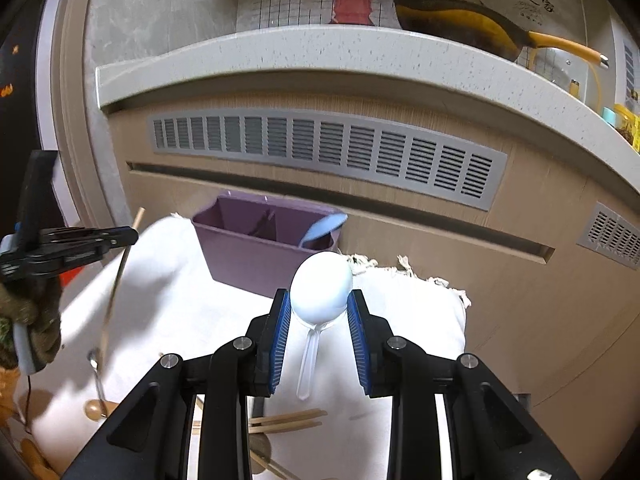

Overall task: Organize utensils
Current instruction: 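Carry the chopstick in the left gripper and white spoon in the right gripper over the purple holder, then open both grippers to drop the chopstick and white spoon into the holder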

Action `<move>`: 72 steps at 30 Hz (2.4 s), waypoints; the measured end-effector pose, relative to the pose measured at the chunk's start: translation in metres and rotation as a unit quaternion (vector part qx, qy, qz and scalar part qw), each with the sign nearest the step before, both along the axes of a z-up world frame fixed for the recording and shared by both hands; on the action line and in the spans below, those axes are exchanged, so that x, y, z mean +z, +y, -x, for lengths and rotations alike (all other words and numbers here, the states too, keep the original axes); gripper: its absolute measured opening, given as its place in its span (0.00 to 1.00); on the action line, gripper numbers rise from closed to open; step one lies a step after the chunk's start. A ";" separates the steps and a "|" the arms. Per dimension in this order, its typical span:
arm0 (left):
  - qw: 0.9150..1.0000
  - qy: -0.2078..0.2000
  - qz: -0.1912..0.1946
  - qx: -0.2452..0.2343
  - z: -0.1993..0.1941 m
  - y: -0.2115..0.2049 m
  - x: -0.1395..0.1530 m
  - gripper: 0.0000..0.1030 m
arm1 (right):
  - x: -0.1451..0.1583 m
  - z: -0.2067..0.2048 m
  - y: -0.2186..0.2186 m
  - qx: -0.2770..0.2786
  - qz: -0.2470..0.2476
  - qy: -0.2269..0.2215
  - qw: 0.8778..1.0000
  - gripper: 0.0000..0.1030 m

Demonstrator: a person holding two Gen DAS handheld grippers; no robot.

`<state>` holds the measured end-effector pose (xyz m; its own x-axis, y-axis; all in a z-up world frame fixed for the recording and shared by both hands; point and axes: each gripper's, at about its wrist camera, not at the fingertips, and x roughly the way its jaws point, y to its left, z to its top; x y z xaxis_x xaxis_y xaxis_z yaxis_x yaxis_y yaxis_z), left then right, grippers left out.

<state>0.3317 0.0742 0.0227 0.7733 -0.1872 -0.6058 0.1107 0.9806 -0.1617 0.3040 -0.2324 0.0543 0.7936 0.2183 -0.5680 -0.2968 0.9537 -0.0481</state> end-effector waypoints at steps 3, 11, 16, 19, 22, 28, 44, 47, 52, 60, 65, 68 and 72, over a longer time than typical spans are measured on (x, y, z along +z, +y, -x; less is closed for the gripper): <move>0.998 -0.056 0.015 -0.019 0.011 -0.004 0.060 0.07 | 0.024 0.005 -0.003 0.001 -0.021 -0.018 1.000 0.27; 0.977 -0.206 0.030 -0.040 0.018 -0.022 0.181 0.07 | 0.115 0.012 -0.002 -0.015 -0.028 -0.138 0.990 0.27; 0.965 -0.261 0.019 -0.032 0.003 -0.032 0.232 0.07 | 0.161 -0.004 0.011 -0.022 -0.018 -0.193 0.981 0.27; 0.961 -0.276 0.015 -0.031 -0.009 -0.036 0.240 0.07 | 0.173 -0.025 0.012 -0.023 -0.031 -0.197 0.980 0.27; 0.959 -0.283 0.009 -0.028 -0.020 -0.037 0.231 0.07 | 0.169 -0.040 0.013 -0.019 -0.046 -0.190 0.980 0.27; 0.968 -0.250 0.000 -0.020 -0.054 -0.037 0.177 0.07 | 0.123 -0.085 0.022 -0.004 -0.057 -0.132 0.990 0.27; 0.995 -0.099 0.010 -0.013 -0.123 -0.038 0.036 0.07 | -0.018 -0.165 0.043 -0.013 -0.040 0.029 0.999 0.27; 0.997 -0.073 0.010 -0.014 -0.124 -0.038 0.019 0.09 | -0.036 -0.165 0.046 -0.009 -0.025 0.049 0.998 0.27; 0.999 -0.037 0.026 -0.007 -0.118 -0.029 0.004 0.10 | -0.051 -0.158 0.046 -0.011 -0.006 0.061 0.998 0.33; 0.999 -0.027 0.024 0.020 -0.070 -0.002 0.013 0.47 | -0.033 -0.106 0.027 -0.021 0.011 0.009 1.000 0.59; 0.999 0.004 0.009 0.038 -0.031 0.017 -0.002 0.61 | -0.038 -0.069 0.025 -0.002 0.029 0.005 1.000 0.81; 0.999 0.035 0.007 0.040 -0.008 0.026 -0.022 0.64 | -0.050 -0.049 0.029 0.017 0.045 0.004 0.999 0.86; 0.996 0.072 0.005 0.048 0.022 0.037 -0.050 0.64 | -0.068 -0.031 0.040 0.044 0.039 0.026 0.998 0.88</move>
<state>0.3099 0.1110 -0.0274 0.6925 -0.1220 -0.7110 -0.0096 0.9839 -0.1782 0.3354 -0.1926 -0.0132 0.7426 0.2389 -0.6257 -0.3825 0.9182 -0.1034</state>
